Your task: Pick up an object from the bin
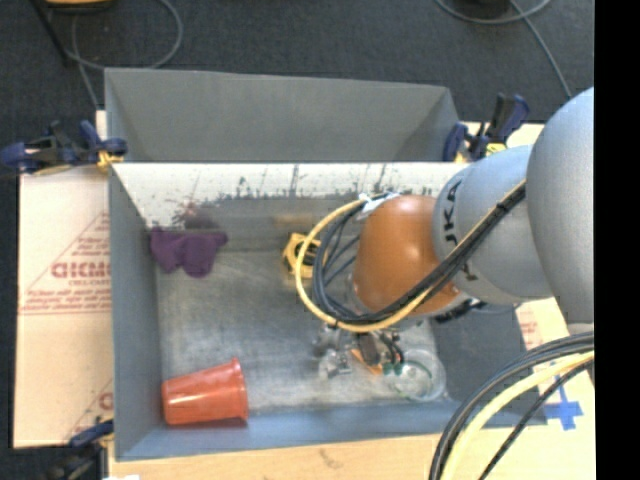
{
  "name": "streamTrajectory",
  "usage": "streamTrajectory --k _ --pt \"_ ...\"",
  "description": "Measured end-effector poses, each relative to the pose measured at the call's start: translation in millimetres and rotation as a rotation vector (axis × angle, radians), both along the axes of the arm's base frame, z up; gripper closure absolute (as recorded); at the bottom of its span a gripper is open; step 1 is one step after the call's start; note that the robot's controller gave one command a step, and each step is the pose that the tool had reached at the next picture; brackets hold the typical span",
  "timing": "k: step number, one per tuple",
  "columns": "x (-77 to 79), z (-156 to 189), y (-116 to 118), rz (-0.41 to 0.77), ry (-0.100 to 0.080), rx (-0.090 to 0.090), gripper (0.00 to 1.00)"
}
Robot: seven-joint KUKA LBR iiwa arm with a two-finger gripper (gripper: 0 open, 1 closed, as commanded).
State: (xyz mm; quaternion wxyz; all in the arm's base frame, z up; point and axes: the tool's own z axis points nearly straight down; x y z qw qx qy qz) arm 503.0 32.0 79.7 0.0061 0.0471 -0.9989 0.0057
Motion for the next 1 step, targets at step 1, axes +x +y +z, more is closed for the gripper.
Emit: streamTrajectory --k 1 --pt "-2.0 -0.7 0.6 0.000 0.007 0.001 1.00"
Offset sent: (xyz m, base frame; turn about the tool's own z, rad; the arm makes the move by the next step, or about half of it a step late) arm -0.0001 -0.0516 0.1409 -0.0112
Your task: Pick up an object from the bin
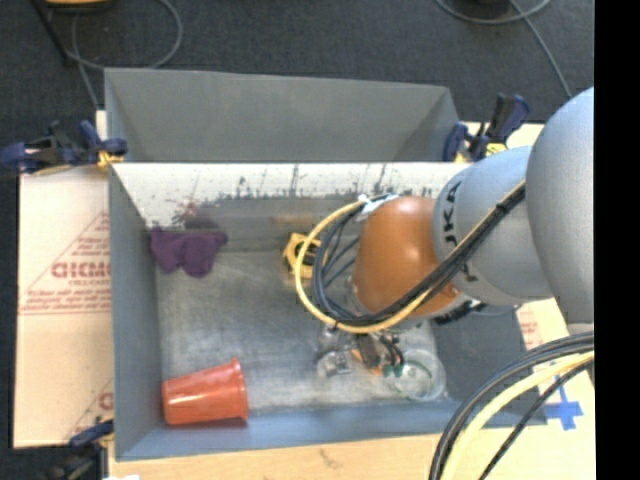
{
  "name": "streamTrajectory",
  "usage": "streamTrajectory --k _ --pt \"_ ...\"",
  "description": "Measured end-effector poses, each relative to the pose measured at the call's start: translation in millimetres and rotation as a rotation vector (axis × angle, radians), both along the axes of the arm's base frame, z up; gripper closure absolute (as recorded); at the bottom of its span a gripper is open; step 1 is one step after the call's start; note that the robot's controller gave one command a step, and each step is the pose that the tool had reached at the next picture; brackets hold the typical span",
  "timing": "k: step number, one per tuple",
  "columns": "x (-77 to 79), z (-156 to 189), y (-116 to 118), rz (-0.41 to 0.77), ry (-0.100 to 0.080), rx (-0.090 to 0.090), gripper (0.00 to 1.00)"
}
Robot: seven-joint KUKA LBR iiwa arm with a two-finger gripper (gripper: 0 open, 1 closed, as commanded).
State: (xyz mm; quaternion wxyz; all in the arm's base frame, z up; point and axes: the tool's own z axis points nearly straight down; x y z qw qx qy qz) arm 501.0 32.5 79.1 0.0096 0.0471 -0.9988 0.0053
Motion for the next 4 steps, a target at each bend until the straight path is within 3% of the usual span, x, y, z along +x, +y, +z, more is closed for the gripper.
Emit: streamTrajectory --k 1,2,3,4 --pt "3.5 142.8 -53.6 0.009 -0.024 0.010 1.00" --pt "2.9 142.0 -53.3 0.008 -0.022 0.011 1.00" --pt "0.4 58.4 -93.6 -0.043 -0.020 0.011 0.00" --pt "0.4 58.5 -93.6 -0.043 -0.020 0.011 0.00"
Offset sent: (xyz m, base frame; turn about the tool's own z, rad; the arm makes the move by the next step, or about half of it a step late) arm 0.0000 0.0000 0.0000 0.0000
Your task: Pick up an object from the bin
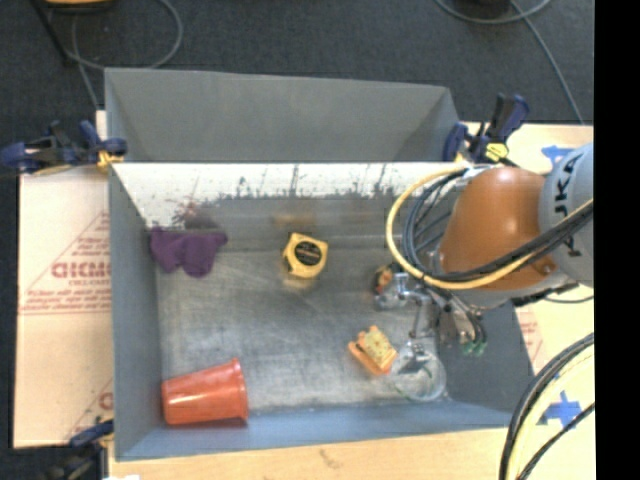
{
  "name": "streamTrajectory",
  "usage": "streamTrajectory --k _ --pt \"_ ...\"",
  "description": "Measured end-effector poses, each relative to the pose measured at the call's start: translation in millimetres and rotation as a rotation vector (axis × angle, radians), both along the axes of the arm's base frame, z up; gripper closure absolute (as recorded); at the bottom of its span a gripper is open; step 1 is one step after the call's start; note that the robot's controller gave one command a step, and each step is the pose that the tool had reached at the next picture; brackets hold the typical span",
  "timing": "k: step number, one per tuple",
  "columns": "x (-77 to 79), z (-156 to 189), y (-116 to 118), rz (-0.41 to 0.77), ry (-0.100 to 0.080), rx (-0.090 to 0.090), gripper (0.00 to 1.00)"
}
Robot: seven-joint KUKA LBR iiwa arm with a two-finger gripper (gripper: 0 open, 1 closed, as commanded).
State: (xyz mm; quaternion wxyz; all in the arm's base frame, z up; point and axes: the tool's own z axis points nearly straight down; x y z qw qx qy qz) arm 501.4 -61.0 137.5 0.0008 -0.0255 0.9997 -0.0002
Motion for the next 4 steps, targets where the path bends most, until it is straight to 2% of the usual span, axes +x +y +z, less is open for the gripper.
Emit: streamTrajectory --k 1,2,3,4 --pt "3.7 -60.9 19.1 0.058 0.019 -0.001 1.00" --pt "3.8 -60.9 19.1 0.058 0.019 0.000 1.00" --pt "33.1 -59.8 13.9 0.248 0.033 0.007 1.00" --pt "57.6 140.2 -12.6 0.232 -0.009 -0.001 1.00"
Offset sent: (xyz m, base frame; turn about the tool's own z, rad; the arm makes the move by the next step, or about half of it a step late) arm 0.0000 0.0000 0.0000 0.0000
